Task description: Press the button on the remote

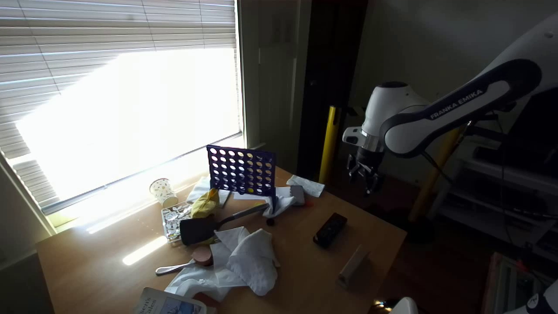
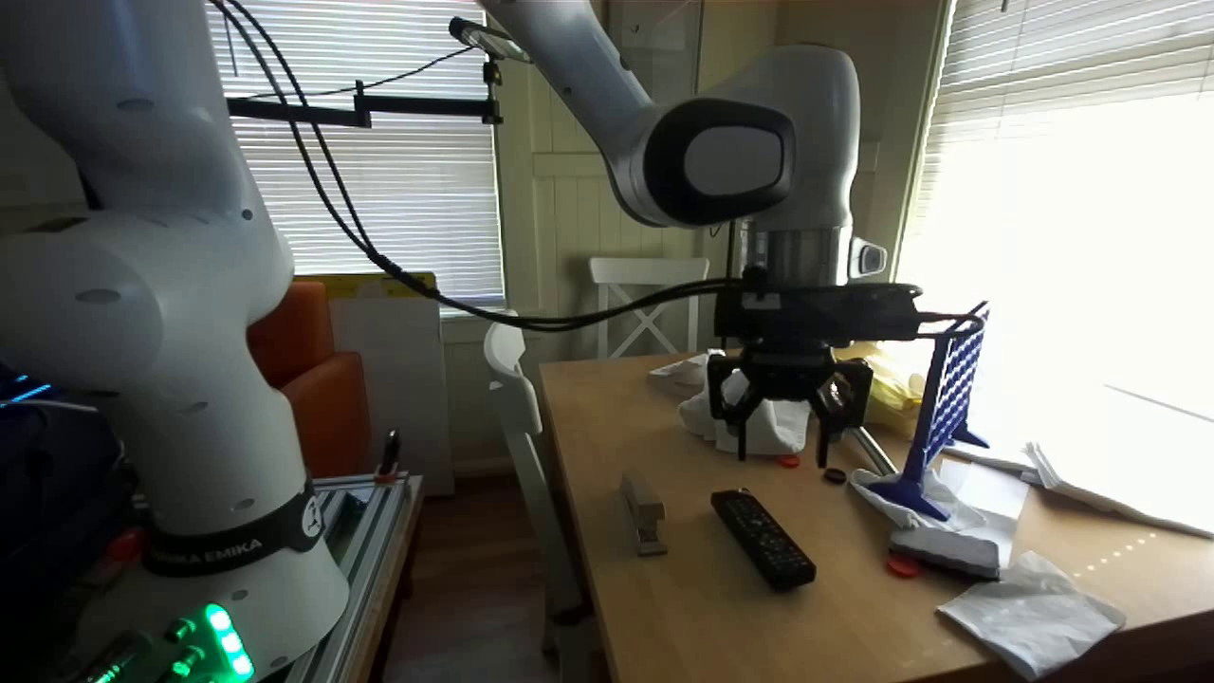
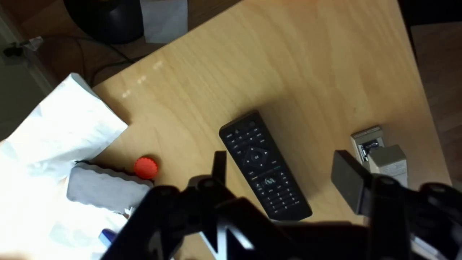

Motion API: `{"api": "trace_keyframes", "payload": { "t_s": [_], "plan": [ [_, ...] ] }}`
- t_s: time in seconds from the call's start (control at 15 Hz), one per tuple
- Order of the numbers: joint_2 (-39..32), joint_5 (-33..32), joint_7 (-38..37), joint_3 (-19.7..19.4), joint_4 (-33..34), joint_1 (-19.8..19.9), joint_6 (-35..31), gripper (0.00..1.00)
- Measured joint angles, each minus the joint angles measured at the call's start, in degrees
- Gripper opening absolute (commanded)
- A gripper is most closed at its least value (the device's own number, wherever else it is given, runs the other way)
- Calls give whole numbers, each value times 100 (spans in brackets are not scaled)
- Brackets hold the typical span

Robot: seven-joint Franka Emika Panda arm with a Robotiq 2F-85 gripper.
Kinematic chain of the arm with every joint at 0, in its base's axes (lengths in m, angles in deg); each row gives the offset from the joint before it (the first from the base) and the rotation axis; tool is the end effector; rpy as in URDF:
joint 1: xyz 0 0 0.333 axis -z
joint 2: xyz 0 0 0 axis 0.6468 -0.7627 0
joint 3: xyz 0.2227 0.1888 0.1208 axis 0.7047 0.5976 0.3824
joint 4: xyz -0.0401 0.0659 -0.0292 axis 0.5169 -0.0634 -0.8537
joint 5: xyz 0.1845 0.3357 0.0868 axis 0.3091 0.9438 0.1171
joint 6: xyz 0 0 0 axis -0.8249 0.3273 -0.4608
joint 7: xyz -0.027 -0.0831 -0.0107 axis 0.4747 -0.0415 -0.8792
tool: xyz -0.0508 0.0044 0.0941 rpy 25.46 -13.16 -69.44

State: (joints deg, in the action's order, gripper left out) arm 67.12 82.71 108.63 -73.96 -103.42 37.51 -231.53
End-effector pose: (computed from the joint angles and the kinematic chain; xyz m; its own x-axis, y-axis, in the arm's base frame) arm 0.4965 -0.0316 0.3167 0.4245 0.9052 -0.0186 0.9032 -0.4220 0.0786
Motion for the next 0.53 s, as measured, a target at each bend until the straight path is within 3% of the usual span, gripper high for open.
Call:
{"api": "trace_keyframes", "payload": {
  "t_s": [0.4, 0.53],
  "plan": [
    [-641, -71, 341, 160, -3, 207, -803, 4],
    [-852, -72, 388, 245, 3, 250, -1073, 0]
  ]
}}
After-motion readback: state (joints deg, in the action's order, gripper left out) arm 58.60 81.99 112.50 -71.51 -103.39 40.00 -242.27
